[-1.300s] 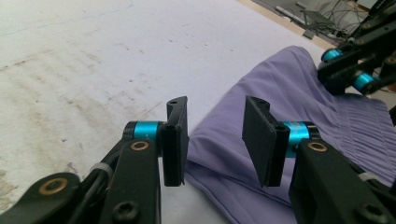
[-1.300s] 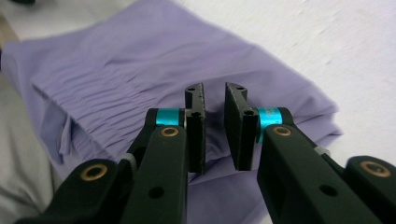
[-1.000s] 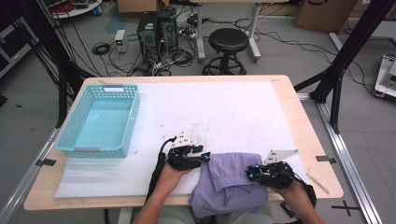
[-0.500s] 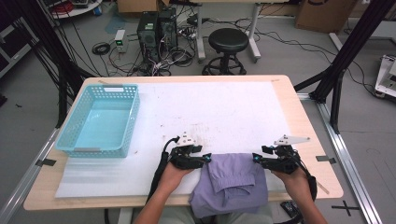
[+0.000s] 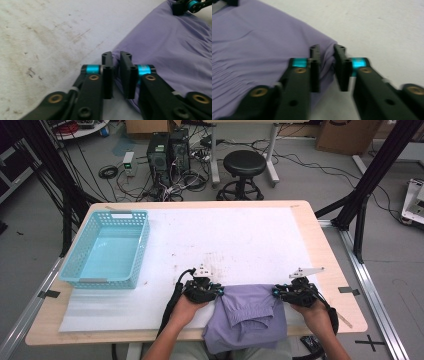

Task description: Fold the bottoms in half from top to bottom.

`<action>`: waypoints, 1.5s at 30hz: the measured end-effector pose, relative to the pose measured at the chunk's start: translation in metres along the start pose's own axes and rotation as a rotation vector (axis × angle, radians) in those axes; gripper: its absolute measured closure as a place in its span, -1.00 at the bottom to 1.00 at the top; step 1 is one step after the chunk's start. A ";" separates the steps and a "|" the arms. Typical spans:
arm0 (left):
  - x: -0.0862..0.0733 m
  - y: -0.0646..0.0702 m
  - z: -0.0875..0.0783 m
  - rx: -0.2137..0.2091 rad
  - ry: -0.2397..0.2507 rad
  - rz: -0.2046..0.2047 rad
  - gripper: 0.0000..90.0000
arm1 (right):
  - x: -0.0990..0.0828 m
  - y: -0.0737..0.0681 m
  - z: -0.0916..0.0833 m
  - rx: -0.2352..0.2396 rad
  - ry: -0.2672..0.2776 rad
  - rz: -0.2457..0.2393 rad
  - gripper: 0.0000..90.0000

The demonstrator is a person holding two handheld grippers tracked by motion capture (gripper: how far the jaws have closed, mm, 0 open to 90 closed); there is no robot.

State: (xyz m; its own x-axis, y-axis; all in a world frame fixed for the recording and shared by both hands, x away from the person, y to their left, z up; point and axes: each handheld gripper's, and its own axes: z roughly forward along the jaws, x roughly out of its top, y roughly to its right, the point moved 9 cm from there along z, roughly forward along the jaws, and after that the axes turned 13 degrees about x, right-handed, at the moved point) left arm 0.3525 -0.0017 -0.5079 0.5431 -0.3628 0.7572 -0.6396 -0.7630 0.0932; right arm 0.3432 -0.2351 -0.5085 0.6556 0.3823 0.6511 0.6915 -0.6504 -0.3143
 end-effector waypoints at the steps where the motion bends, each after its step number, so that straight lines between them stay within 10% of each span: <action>1: 0.000 0.001 0.000 -0.001 0.002 0.001 0.88 | 0.000 -0.002 -0.001 -0.004 -0.002 -0.025 0.84; 12: 0.028 -0.023 0.002 0.039 0.033 -0.070 0.91 | 0.025 0.003 -0.005 0.002 0.076 -0.030 0.91; 27: 0.078 -0.068 0.016 0.109 0.076 -0.055 0.91 | 0.082 0.033 0.009 -0.066 0.102 -0.043 0.90; 37: 0.079 -0.084 0.033 0.156 0.084 -0.100 0.90 | 0.103 0.053 0.029 -0.147 0.106 -0.014 0.90; 45: 0.081 -0.075 0.020 0.117 0.142 -0.104 0.36 | 0.101 0.046 0.025 -0.158 0.137 -0.022 0.44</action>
State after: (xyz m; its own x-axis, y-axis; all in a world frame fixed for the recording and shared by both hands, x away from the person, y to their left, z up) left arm 0.4548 0.0154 -0.4666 0.5155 -0.2064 0.8317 -0.5121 -0.8524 0.1059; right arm 0.4492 -0.2101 -0.4741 0.5862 0.3119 0.7477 0.6418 -0.7421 -0.1937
